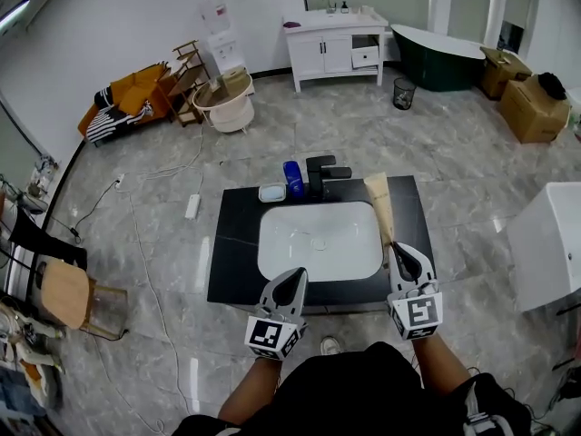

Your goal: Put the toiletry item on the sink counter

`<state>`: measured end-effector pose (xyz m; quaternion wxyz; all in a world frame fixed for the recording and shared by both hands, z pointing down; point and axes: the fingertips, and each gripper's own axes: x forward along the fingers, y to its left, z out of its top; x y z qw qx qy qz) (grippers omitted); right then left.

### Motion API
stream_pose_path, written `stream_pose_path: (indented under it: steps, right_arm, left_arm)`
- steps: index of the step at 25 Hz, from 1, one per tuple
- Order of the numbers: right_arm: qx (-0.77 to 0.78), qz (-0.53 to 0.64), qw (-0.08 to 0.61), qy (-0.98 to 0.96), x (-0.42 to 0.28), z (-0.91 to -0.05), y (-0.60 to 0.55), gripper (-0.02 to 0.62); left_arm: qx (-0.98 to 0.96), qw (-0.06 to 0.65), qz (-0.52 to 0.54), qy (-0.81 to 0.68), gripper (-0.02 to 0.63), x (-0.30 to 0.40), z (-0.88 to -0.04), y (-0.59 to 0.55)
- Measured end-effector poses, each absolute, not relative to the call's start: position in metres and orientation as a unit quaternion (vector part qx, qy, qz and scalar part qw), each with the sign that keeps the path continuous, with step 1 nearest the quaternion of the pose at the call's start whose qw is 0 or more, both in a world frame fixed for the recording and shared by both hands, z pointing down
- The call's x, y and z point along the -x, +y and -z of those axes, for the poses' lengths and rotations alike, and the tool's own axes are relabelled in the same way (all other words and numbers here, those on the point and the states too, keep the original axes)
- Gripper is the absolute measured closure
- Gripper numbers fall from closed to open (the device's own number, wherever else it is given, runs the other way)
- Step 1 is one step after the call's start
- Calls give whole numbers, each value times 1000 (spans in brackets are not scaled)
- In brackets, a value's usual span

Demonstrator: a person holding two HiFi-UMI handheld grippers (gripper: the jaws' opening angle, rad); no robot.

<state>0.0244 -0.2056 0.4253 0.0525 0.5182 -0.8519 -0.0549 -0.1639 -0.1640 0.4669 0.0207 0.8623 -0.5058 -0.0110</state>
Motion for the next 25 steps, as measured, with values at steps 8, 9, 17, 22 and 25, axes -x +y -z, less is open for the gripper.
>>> stream_pose_path:
  steps: [8, 9, 17, 22, 25]
  right_arm:
    - [-549, 40, 71, -832, -40, -439, -230, 586]
    - [-552, 38, 73, -830, -43, -442, -234, 586]
    - [-579, 2, 102, -809, -75, -480, -266, 586]
    - [-588, -32, 135, -797, -94, -522, -284, 586]
    - [-591, -51, 161, -789, -104, -550, -291, 586]
  left_arm:
    - [-873, 41, 10, -486, 597, 159, -481, -190]
    - [-874, 44, 9, -484, 597, 157, -484, -194]
    - [-878, 60, 6, -475, 597, 142, -497, -220]
    - [-879, 68, 2, -472, 597, 131, -506, -232]
    - [-880, 69, -2, -470, 597, 126, -508, -235]
